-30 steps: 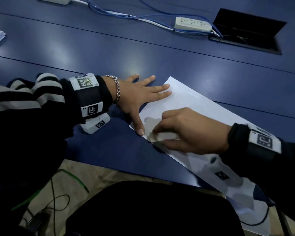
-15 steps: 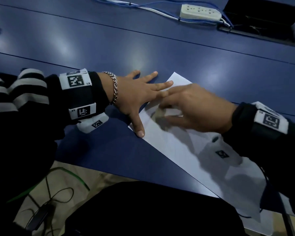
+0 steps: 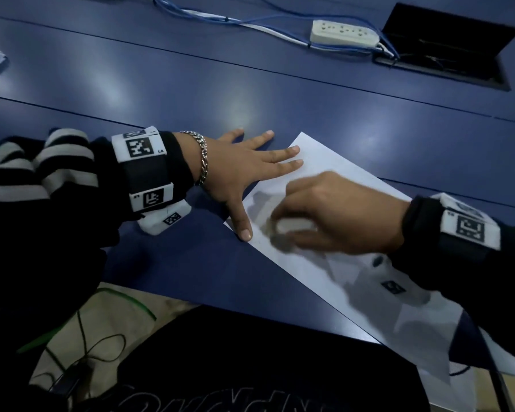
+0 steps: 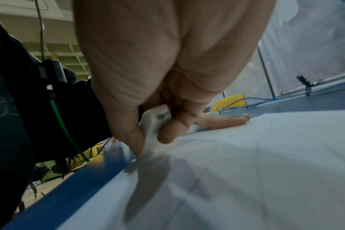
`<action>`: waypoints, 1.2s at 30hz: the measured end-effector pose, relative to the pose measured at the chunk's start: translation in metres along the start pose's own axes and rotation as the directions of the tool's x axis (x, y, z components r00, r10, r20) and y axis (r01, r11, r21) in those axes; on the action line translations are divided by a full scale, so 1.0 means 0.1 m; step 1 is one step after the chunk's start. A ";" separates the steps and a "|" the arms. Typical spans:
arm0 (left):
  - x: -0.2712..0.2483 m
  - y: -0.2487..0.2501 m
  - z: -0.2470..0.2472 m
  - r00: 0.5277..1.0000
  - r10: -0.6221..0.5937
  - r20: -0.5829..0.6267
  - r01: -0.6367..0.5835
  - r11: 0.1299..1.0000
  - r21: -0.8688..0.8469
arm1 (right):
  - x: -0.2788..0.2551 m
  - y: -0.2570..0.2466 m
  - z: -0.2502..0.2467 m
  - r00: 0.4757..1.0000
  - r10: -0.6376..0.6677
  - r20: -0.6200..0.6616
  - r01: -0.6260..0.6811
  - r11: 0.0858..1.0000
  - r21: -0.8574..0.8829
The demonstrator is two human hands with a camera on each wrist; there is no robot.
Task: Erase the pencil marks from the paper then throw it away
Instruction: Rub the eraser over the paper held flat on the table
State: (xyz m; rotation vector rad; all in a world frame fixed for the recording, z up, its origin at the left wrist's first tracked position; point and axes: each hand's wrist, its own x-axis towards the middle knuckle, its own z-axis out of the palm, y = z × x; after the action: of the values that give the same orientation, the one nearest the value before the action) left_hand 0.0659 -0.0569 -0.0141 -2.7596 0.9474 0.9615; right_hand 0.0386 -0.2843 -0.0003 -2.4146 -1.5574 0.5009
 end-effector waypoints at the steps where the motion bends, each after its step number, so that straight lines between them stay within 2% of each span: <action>1: -0.01 0.00 0.01 1.000 -0.004 0.000 0.004 1.000 0.007 | -0.05 -0.09 0.02 0.998 -0.029 0.047 0.027 0.998 0.048; 4: -0.01 -0.01 0.01 1.000 -0.002 -0.002 0.002 1.000 0.004 | -0.03 -0.08 -0.02 0.994 -0.062 0.087 0.056 0.996 0.076; 7: -0.01 0.00 0.00 1.000 0.007 -0.008 -0.007 1.000 -0.018 | 0.07 0.11 -0.10 0.999 0.016 -0.038 -0.017 1.000 -0.018; 9: -0.01 0.01 0.00 1.000 -0.003 -0.008 0.002 1.000 -0.016 | 0.06 0.09 -0.07 0.997 0.027 -0.069 -0.030 0.999 -0.038; 12: 0.00 0.00 0.00 1.000 -0.010 -0.002 0.010 1.000 0.029 | -0.04 -0.10 0.01 0.998 -0.044 0.054 0.041 0.997 0.061; 14: 0.01 -0.01 0.02 1.000 -0.003 -0.003 0.003 1.000 0.029 | -0.02 -0.08 -0.02 0.994 -0.068 0.090 0.061 0.995 0.077; 19: 0.00 -0.01 0.01 1.000 0.010 -0.013 -0.010 1.000 -0.007 | 0.11 0.13 -0.12 0.995 0.040 -0.095 -0.043 0.999 -0.029; 22: -0.04 -0.01 0.03 1.000 -0.009 -0.010 0.009 1.000 0.017 | 0.01 -0.09 0.00 1.000 -0.013 0.018 0.013 1.000 0.020; 24: -0.12 -0.01 0.08 0.999 -0.041 -0.018 0.042 0.998 0.042 | -0.06 -0.14 0.00 0.998 -0.040 0.058 0.037 0.998 0.045; 26: -0.25 -0.01 0.18 0.994 -0.097 -0.051 0.101 0.993 0.067 | -0.10 -0.04 -0.09 0.999 -0.006 -0.040 0.007 1.000 0.023; 28: -0.42 -0.02 0.31 0.982 -0.156 -0.108 0.165 0.983 0.082 | -0.14 0.11 -0.16 0.989 0.076 -0.126 -0.077 0.997 0.000; 32: -0.72 -0.06 0.51 0.961 -0.210 -0.178 0.225 0.972 0.070 | -0.16 0.21 -0.13 0.982 0.164 -0.093 -0.167 0.986 -0.024; 36: -0.84 -0.09 0.57 0.945 -0.262 -0.197 0.251 0.965 -0.080 | -0.03 0.17 -0.13 0.985 0.161 -0.061 -0.161 0.987 0.008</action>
State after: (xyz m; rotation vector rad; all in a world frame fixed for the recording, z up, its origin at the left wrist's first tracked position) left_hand -0.0108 0.0098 -0.0117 -2.9748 0.5649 0.6806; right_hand 0.0571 -0.2936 0.0063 -2.5414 -1.3428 0.4533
